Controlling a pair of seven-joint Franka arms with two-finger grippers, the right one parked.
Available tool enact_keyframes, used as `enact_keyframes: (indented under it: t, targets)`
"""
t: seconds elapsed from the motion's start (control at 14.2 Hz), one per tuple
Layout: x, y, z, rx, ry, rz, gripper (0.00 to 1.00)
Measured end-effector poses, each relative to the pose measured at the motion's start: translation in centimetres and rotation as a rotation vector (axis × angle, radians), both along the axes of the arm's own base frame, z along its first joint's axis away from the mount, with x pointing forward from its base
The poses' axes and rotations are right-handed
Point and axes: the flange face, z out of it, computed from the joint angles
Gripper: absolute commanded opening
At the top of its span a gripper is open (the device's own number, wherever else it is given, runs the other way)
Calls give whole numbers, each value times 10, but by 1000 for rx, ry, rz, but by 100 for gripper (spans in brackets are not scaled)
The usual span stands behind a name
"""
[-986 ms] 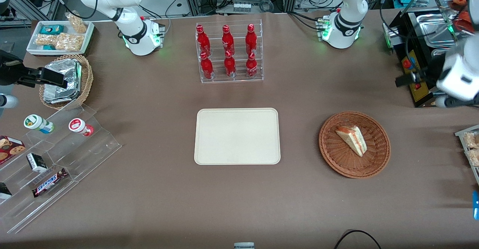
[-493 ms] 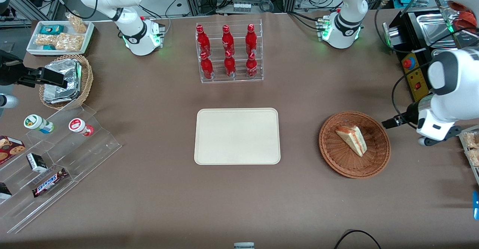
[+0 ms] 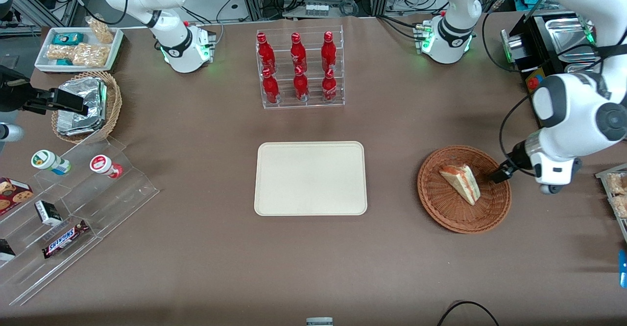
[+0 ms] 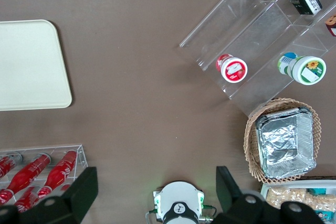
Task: Place sandwich from basket to tray
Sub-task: 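Move the left gripper down over the wrapped sandwich in the wicker basket, then close the left gripper on the sandwich's upright edge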
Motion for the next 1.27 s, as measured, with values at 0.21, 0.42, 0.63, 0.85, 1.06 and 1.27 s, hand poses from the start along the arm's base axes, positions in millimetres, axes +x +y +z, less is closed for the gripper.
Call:
enact_keyframes:
  t: [0.21,0.42,0.63,0.85,1.06,1.27]
  targets:
    - [3,-39,-14,-1,-5,-17,100]
    - [2,-46,-23,-2,10,-25,100]
    - [2,-44,-29,-1,17,-21,100]
    - [3,-45,-29,-1,13,-23,100]
    - [3,-45,-28,-1,12,-23,100]
    - [4,-45,-29,-1,12,-25,100]
